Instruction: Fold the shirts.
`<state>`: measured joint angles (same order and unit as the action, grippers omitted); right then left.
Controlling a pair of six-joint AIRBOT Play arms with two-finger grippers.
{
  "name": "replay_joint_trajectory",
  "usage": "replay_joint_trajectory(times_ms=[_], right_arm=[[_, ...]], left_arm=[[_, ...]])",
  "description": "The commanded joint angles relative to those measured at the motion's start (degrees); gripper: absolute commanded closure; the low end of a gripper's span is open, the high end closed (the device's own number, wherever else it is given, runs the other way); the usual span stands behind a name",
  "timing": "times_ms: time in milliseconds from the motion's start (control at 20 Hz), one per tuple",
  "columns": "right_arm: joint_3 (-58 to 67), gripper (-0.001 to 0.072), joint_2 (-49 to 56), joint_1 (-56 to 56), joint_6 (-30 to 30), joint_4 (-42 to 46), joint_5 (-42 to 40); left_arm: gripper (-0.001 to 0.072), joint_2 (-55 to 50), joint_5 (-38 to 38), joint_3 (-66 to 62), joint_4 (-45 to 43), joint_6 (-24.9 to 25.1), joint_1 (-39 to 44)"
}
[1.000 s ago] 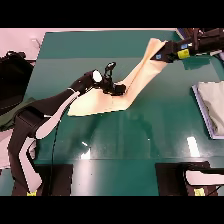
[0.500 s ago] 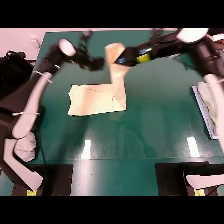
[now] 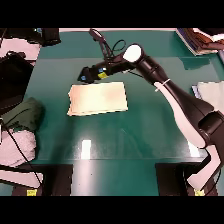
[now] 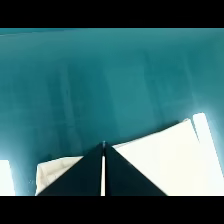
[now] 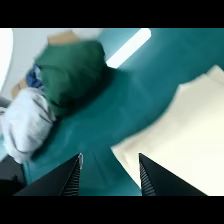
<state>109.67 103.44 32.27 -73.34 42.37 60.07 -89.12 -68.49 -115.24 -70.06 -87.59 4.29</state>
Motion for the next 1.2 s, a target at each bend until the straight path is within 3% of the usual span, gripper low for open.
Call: replay_joint_trajectory(times_ms=[0, 150, 200, 250, 400, 500, 750, 800, 900, 1000, 1150], right_arm=[[-10.9, 0.0308, -5.5, -7.4, -2.4, 7.3, 2.7], [-25.5, 0.0289, -11.4, -17.8, -5.9, 10.0, 2.9], [-29.1, 0.0125, -11.9, -20.5, -6.7, 9.6, 3.0], [-32.1, 0.0017, -11.6, -23.0, -8.5, 9.5, 2.9], [-36.9, 0.0023, -8.3, -25.2, -8.6, 1.5, 1.4], [-37.1, 0.0110, -5.1, -23.6, -6.5, -5.1, -1.2], [-26.7, 0.0121, 5.9, -15.0, -5.7, -13.2, -4.0], [-24.5, 0.0178, 8.0, -13.5, -5.6, -14.2, -4.2], [-19.5, 0.0404, 11.4, -10.8, -5.6, -14.3, -4.4], [-15.7, 0.0697, 12.6, -9.5, -4.6, -13.8, -4.3], [-12.3, 0.0694, 9.7, -11.8, -4.7, -8.0, -4.1]], left_arm=[[0.0684, 0.9, -1.7, -0.2, -0.3, 1.1, 0.4], [0.0683, 0.9, -0.6, -0.2, -0.3, 1.1, 2.1], [0.0684, 0.9, -0.2, -0.2, -0.2, 1.1, 2.5], [0.0683, 0.9, 0.0, -0.2, 0.0, 1.1, 2.6], [0.0683, 0.9, 0.3, -0.2, 0.2, 1.1, 2.8], [0.0683, 0.9, 0.3, -0.2, 0.1, 1.1, 2.8], [0.0683, 0.9, -0.4, -0.2, 0.2, 1.1, 2.8], [0.0683, 0.9, -1.1, -0.2, 0.2, 1.1, 2.8], [0.0683, 0.9, -1.9, -0.2, 1.2, 1.1, 2.8], [0.0684, 0.9, -1.7, -0.2, 1.9, 1.3, 3.4], [0.0684, 0.9, -1.0, -0.2, 1.4, 2.6, 6.2]])
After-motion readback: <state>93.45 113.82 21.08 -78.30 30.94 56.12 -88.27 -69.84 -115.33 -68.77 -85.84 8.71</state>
